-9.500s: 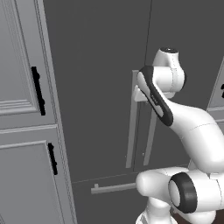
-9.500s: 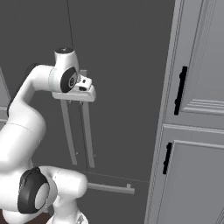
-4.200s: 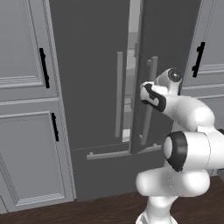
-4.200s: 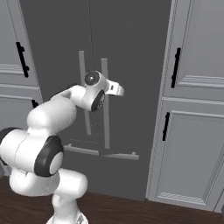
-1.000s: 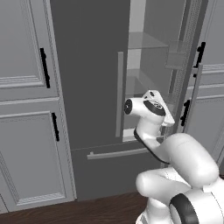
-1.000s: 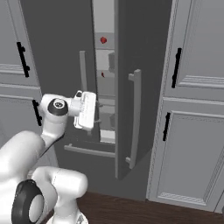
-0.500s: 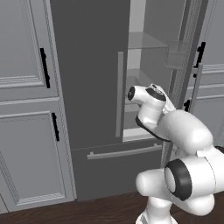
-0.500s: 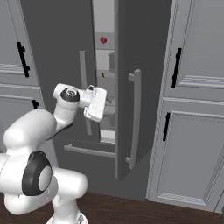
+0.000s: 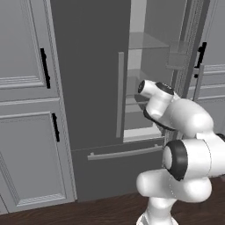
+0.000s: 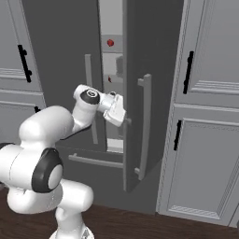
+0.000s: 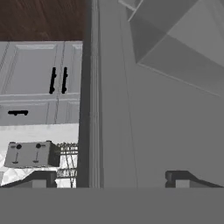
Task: Take the strawberry from the fridge and place it on top of the pancake, located on the dining counter.
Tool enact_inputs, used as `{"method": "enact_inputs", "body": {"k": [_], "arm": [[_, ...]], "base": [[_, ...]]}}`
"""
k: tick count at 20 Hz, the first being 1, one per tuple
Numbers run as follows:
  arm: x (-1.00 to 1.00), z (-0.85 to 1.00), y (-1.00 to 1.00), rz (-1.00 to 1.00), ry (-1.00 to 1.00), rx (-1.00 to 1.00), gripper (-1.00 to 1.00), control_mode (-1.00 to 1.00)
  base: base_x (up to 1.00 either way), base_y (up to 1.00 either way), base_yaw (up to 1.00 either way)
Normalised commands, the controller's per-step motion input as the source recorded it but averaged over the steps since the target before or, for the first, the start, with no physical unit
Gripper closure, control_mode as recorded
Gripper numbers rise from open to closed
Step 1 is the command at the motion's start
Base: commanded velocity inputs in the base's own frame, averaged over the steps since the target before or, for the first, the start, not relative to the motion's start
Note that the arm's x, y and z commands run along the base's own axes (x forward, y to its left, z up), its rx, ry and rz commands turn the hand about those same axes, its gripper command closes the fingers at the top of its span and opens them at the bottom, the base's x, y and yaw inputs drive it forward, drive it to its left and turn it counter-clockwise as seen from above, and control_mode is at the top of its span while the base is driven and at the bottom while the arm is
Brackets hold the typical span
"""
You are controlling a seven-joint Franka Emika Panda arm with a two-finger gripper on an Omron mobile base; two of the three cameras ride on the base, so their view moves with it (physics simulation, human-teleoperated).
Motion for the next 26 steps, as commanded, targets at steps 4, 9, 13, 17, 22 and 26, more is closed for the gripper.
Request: {"method": "enact_inputs", "body": {"k": [4, 9, 13, 17, 22, 26], "arm": [[-0.36, 0.0, -0.85, -0.17, 0.17, 0.0, -1.0, -1.0], [-0.42, 0.0, -0.99, -0.2, 0.15, 0.0, -1.0, -1.0], [-0.28, 0.0, -0.7, -0.17, 0.06, 0.0, -1.0, -1.0], [-0.5, 0.0, 0.2, 0.08, -0.07, -0.03, -1.0, -1.0], [-0.41, 0.0, 0.81, 0.25, -0.11, -0.09, -1.0, -1.0], [-0.24, -0.02, 1.0, -0.01, -0.32, 0.0, -1.0, -1.0]], "base": [[0.0, 0.0, 0.0], [0.0, 0.0, 0.0], [0.0, 0.0, 0.0], [0.0, 0.0, 0.0], [0.0, 0.0, 0.0], [0.0, 0.0, 0.0]]}}
